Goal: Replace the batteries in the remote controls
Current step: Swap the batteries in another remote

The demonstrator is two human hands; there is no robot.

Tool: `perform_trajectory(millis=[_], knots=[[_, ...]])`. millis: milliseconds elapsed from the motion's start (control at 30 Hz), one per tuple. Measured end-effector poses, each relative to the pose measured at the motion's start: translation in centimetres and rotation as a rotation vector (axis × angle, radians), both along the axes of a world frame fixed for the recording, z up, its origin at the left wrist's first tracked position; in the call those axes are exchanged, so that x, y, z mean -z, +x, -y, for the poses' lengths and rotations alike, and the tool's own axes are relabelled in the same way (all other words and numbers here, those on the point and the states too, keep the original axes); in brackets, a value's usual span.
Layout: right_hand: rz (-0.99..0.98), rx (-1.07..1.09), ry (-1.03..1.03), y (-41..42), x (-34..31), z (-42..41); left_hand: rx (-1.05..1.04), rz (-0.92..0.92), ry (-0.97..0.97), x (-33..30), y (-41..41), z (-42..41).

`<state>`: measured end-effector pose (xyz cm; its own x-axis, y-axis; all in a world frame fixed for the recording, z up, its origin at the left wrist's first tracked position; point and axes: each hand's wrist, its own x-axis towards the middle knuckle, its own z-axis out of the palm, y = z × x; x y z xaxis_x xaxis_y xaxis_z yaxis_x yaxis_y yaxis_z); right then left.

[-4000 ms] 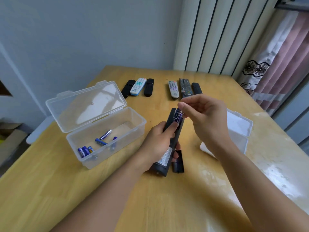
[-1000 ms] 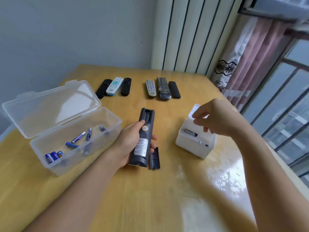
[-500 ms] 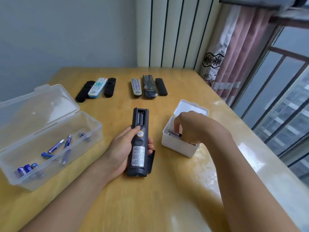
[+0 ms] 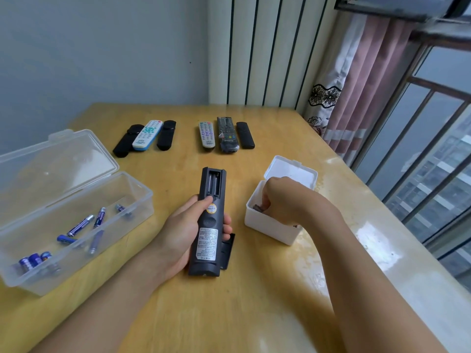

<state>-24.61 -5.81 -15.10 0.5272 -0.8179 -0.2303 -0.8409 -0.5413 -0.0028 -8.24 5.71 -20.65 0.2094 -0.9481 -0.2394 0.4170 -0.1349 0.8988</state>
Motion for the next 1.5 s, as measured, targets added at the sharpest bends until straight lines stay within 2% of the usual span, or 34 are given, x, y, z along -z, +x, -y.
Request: perform_trajectory(millis=[200,367,533,667,767,867,1000,1067,1200,1300,1500], knots=[[0.077,-0.034,-0.028,-0.4,0.0,0.2,0.009,0.001,-0.006,0.0,0.1,0.1],[0.604,0.038,0.236,-2.4,-0.6,0.6,0.016,-0.004,-0.009,0.0,0.1,0.2],[0.924,0.017,0.280,-2.8,-0.4,1.1,0.016,-0.004,-0.020,0.0,0.0,0.0],[1.296,0.007,0.673,-2.5,-0.2,0.9,0.013,-0.034,-0.039,-0.3,-0.1,-0.2],[1.409,0.055,0.862,-2.3,-0.3,1.1,0.016,-0.025,-0.041,-0.5,-0.1,-0.4],[1.315,0.150,0.748,-2.6,-0.1,1.3,0.010,-0.013,-0.042,-0.7,0.0,-0.5],[0.923,0.226,0.415,-2.3,0.6,1.2,0.007,0.004,-0.036,-0.6,-0.1,-0.5],[0.810,0.216,0.312,-1.9,0.7,1.0,0.018,0.013,-0.032,-0.6,-0.2,-0.4],[0.847,0.238,0.269,-1.9,0.7,0.9,0.026,0.024,-0.026,-0.6,-0.2,-0.4],[0.683,0.176,0.148,-1.8,0.6,0.4,0.036,0.032,-0.018,-0.7,-0.2,-0.5],[0.442,-0.003,0.128,-2.4,-0.1,-0.1,0.053,0.104,-0.006,-0.9,-0.3,-0.6]])
